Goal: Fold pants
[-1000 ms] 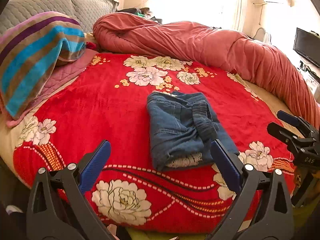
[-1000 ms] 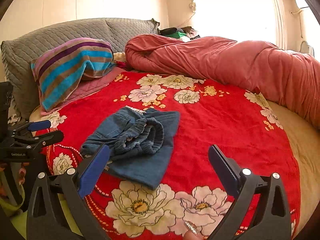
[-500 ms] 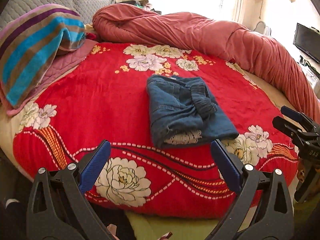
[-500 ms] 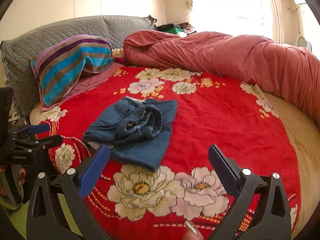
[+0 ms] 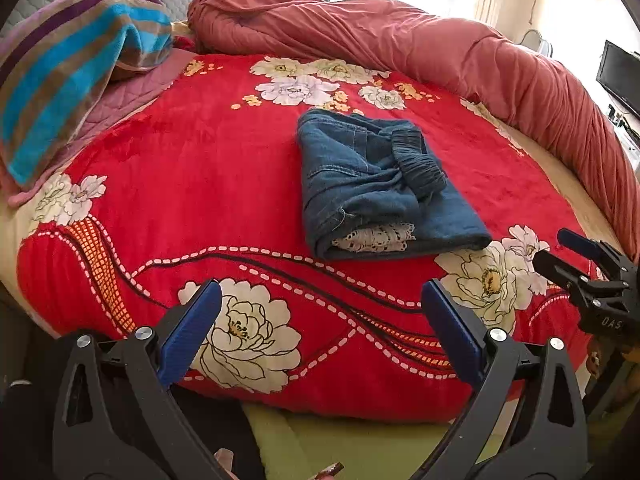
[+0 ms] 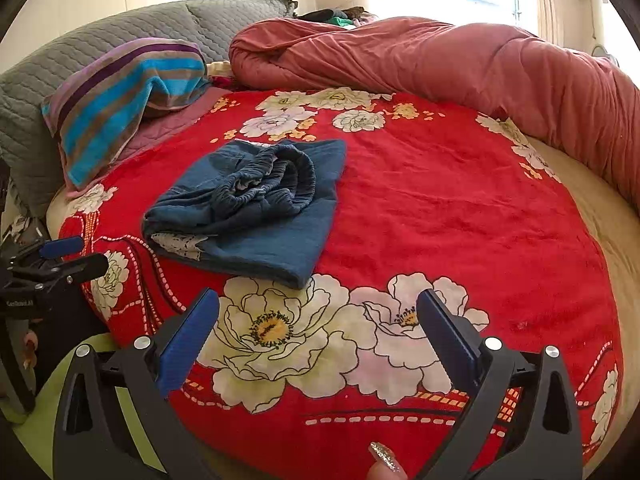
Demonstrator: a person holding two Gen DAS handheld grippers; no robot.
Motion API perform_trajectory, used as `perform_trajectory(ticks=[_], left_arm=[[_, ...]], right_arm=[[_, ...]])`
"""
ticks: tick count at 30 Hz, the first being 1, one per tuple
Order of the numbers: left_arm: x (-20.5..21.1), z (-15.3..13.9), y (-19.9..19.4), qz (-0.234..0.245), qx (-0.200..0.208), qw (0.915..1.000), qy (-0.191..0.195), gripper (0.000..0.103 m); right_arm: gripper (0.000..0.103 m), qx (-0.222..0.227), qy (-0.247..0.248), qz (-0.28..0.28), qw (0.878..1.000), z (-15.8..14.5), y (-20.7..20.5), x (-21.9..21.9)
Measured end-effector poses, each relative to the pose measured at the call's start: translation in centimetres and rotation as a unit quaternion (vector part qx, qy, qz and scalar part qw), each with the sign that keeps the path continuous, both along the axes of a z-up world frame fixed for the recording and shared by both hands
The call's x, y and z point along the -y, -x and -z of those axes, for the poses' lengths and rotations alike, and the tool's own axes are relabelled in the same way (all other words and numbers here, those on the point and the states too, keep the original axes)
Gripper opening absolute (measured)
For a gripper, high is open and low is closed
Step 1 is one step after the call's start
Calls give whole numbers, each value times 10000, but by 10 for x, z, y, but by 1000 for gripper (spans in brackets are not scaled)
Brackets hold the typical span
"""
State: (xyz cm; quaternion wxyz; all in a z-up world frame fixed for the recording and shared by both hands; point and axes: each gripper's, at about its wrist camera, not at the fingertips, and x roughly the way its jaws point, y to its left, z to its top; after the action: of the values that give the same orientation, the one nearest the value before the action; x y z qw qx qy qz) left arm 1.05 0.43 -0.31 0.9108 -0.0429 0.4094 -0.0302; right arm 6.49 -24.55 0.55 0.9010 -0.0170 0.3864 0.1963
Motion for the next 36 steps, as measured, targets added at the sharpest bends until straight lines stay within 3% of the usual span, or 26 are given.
perform_trajectory(ticks=[36], left_arm=[[2, -1, 2, -55, -1, 9999, -142, 93]], right_arm=[[98, -5, -96, -8, 10000, -5, -2, 3]])
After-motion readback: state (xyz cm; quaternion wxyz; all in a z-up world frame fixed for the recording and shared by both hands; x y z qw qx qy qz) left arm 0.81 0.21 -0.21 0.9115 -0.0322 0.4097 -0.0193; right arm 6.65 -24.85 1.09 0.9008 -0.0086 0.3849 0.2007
